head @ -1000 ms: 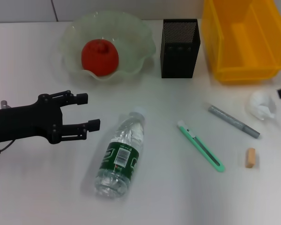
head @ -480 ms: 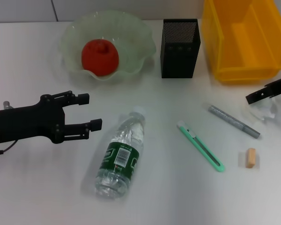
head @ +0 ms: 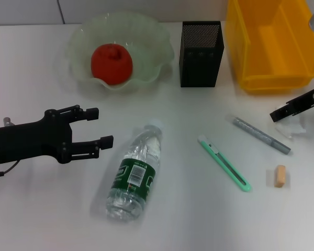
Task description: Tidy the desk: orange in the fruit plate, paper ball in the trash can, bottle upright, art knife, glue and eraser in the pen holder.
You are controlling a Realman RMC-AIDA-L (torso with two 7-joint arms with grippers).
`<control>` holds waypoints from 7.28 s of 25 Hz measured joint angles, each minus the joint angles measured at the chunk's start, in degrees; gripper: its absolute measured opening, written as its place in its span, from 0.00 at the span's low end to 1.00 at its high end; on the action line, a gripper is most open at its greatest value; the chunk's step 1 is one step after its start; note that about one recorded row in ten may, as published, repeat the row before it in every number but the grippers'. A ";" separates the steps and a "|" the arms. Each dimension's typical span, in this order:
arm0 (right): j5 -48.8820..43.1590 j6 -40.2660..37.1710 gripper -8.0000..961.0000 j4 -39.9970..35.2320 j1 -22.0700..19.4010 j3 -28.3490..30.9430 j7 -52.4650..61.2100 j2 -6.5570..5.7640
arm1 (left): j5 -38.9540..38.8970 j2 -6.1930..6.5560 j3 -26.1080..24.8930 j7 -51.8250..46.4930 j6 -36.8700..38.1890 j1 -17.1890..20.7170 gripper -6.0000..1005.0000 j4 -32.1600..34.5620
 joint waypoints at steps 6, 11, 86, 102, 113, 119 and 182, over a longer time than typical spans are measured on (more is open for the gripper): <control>0.22 -3.38 0.66 -4.34 -0.69 0.00 0.55 0.14 | 0.00 -0.01 0.04 0.04 -0.45 0.01 0.83 -0.07; 1.92 -10.73 0.58 -20.18 -2.40 0.33 3.32 0.23 | 0.00 -0.07 0.08 -0.13 -0.22 0.01 0.83 -0.07; 52.97 -10.77 0.87 27.99 -19.55 7.02 -71.29 -1.07 | 29.62 -4.04 46.63 -87.52 -23.50 -23.60 0.83 20.38; 53.42 -11.27 0.87 28.81 -20.33 7.62 -71.39 -1.17 | 29.18 -4.04 51.99 -87.70 -23.95 -21.13 0.45 24.54; 53.59 -11.54 0.87 28.81 -20.37 7.98 -70.90 -1.01 | 20.35 -3.60 50.34 -73.36 -28.65 -3.68 0.45 45.68; 53.60 -12.20 0.87 28.81 -20.24 8.66 -69.95 -1.03 | -3.37 -3.55 45.76 -46.97 -31.13 3.41 0.45 41.31; 55.18 -15.09 0.87 33.11 -18.19 19.62 -71.03 0.19 | -60.16 -3.96 29.07 30.04 -6.38 -1.65 0.74 -22.04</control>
